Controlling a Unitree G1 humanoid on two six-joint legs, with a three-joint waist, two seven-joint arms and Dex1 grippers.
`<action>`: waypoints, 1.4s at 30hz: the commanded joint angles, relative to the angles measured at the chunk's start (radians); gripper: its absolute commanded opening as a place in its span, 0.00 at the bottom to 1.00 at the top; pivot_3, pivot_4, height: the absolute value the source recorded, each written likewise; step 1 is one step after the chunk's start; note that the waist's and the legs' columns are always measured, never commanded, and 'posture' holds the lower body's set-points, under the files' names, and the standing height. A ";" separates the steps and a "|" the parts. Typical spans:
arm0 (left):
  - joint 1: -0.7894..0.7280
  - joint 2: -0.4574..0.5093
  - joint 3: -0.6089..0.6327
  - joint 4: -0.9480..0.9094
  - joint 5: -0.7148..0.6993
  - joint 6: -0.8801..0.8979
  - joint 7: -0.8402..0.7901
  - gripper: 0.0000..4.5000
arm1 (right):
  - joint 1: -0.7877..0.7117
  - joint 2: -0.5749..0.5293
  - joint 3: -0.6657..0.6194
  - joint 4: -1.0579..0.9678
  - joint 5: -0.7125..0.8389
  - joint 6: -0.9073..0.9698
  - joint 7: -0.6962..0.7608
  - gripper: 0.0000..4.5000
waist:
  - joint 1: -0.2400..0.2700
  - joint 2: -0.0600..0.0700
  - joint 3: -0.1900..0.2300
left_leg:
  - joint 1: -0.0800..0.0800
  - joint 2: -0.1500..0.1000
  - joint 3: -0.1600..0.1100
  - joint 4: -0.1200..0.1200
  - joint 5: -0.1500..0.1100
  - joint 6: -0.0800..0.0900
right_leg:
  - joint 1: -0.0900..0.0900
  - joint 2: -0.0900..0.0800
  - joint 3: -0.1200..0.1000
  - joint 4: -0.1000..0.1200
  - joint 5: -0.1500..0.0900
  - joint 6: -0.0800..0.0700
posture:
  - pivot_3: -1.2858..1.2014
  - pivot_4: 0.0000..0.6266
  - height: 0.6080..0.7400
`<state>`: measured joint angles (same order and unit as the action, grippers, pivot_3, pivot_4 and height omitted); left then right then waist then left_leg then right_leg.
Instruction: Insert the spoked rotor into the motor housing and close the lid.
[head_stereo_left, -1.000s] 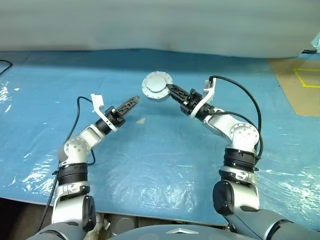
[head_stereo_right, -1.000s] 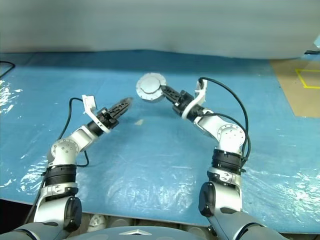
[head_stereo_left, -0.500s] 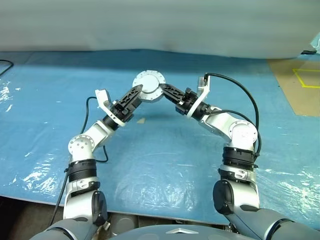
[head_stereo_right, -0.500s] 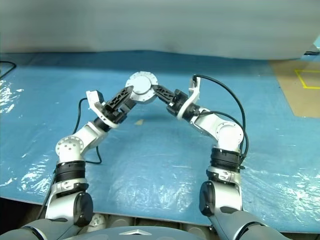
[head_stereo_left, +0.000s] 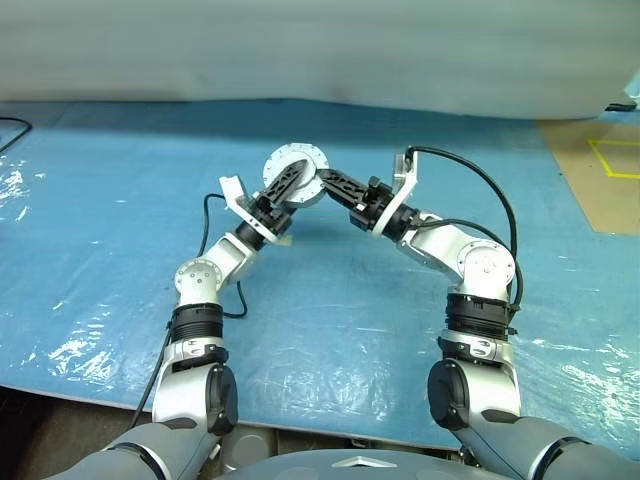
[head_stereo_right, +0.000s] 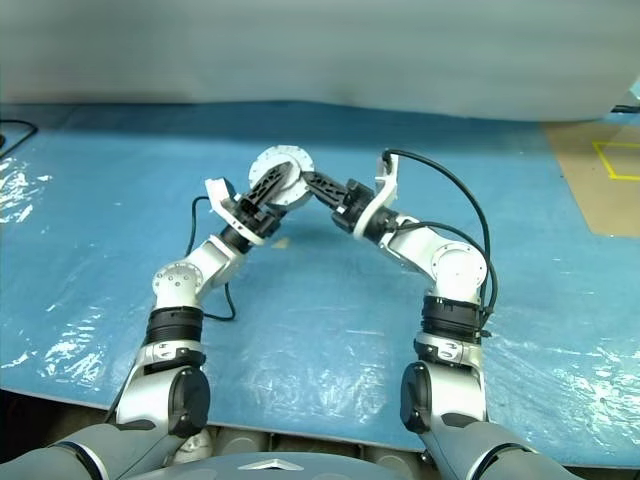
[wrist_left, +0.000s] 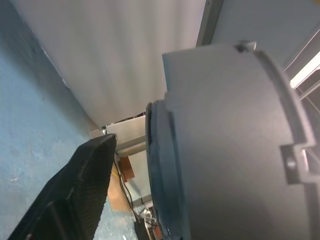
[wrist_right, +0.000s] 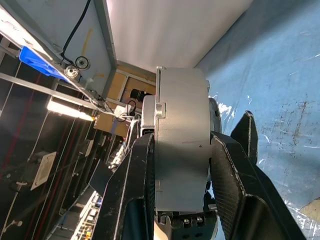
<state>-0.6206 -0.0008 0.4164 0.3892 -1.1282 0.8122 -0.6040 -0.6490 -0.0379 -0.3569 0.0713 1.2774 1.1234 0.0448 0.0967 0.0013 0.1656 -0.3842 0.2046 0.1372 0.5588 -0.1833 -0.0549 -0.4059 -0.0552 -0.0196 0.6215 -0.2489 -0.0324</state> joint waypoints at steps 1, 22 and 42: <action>-0.004 0.013 -0.008 -0.007 0.053 -0.045 0.039 0.73 | -0.014 0.006 0.004 -0.069 0.065 -0.015 0.023 0.26 | 0.000 0.000 0.000 | 0.000 0.000 0.000 0.001 0.000 0.000 | 0.000 0.000 0.000 0.000 0.000 0.000 | 0.52 0.24 1.00; -0.085 0.008 0.027 0.056 0.077 -0.160 0.037 0.59 | -0.008 -0.022 0.065 -0.101 -0.029 -0.105 0.073 0.71 | 0.000 0.000 0.000 | -0.002 0.000 -0.002 0.003 0.000 0.000 | 0.000 0.000 -0.001 0.001 0.001 0.001 | 0.52 0.24 1.00; -0.285 0.330 0.226 0.495 0.229 -0.535 0.057 0.59 | -0.008 -0.025 0.069 -0.068 -0.046 -0.114 0.052 0.71 | 0.004 -0.001 0.001 | -0.005 -0.001 -0.010 0.004 0.000 0.000 | 0.001 0.000 -0.005 0.001 0.001 0.000 | 0.52 0.24 1.00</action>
<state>-0.8632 0.2921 0.6177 0.8743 -0.9166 0.3426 -0.5386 -0.6370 -0.0619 -0.2879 0.0256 1.2190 1.0161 0.0906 0.1006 -0.0002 0.1665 -0.3894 0.2032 0.1263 0.5638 -0.1832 -0.0550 -0.4051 -0.0550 -0.0254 0.6220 -0.2474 -0.0321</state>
